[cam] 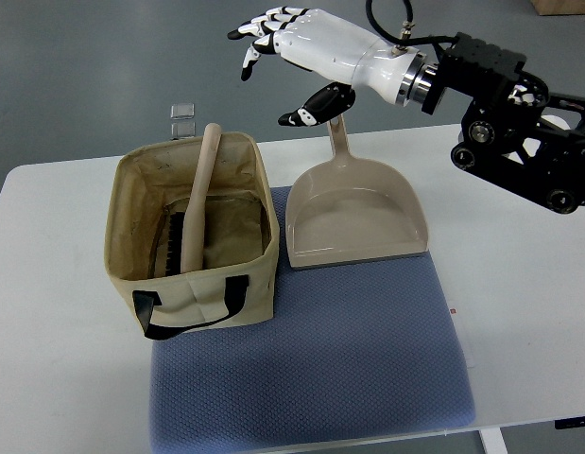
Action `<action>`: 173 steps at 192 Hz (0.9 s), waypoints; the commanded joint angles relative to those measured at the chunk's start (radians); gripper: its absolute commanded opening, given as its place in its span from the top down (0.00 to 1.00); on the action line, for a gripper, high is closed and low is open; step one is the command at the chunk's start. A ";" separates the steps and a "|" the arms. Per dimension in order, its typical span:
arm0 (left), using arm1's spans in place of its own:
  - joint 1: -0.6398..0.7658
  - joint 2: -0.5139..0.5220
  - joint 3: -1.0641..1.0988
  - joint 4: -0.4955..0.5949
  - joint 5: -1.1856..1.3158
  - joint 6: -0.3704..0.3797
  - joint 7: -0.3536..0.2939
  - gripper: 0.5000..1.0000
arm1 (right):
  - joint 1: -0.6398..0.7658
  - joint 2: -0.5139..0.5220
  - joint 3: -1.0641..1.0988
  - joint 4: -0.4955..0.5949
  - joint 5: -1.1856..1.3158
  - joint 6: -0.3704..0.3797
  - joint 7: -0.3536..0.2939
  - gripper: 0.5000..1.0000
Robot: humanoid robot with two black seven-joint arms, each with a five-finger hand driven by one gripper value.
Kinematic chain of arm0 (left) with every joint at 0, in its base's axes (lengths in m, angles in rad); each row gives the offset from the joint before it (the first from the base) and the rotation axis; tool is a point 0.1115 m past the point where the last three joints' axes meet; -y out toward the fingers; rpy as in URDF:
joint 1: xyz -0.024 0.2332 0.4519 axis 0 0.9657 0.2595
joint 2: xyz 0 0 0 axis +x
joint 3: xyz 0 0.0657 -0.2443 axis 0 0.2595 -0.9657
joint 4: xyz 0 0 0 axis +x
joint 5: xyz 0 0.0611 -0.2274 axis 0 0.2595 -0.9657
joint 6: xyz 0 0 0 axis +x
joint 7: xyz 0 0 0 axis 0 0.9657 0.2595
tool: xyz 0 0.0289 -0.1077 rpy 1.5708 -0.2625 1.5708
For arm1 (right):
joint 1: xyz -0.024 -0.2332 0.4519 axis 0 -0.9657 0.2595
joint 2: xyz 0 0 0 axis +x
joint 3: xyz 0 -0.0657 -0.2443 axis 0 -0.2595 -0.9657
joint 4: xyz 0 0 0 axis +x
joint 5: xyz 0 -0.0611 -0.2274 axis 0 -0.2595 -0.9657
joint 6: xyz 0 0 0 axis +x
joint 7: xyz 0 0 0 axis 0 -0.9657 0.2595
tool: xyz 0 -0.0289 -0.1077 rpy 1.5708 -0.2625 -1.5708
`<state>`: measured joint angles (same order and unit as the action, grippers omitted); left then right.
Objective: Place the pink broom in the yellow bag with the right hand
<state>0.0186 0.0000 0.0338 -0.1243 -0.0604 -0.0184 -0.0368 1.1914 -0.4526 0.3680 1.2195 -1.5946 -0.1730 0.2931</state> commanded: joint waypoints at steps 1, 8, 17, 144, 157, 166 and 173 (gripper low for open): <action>0.000 0.000 0.000 0.000 0.001 0.000 0.000 0.00 | -0.041 -0.049 0.048 -0.002 0.097 0.006 0.000 0.21; 0.000 0.000 0.000 0.000 0.001 0.000 0.000 0.00 | -0.058 -0.067 0.058 -0.002 0.140 0.009 0.000 0.21; 0.000 0.000 0.000 0.000 0.001 0.000 0.000 0.00 | -0.076 -0.092 0.071 -0.002 0.205 0.009 0.000 0.21; 0.000 0.000 0.000 0.000 0.001 0.000 0.000 0.00 | -0.518 -0.150 0.480 -0.120 1.294 0.087 -0.005 0.17; 0.000 0.000 0.000 0.000 -0.001 0.000 0.000 0.00 | -0.570 -0.144 0.508 -0.135 1.308 0.144 -0.005 0.16; 0.000 0.000 0.000 0.000 0.001 0.000 0.000 0.00 | -0.593 -0.136 0.514 -0.149 1.306 0.170 -0.005 0.16; 0.000 0.000 0.000 0.000 -0.001 0.000 0.000 0.00 | -0.604 -0.121 0.514 -0.166 1.305 0.187 -0.003 0.16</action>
<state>0.0183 0.0000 0.0337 -0.1243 -0.0604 -0.0184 -0.0368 0.6349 -0.5974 0.8660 1.0873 -0.2961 -0.0432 0.2883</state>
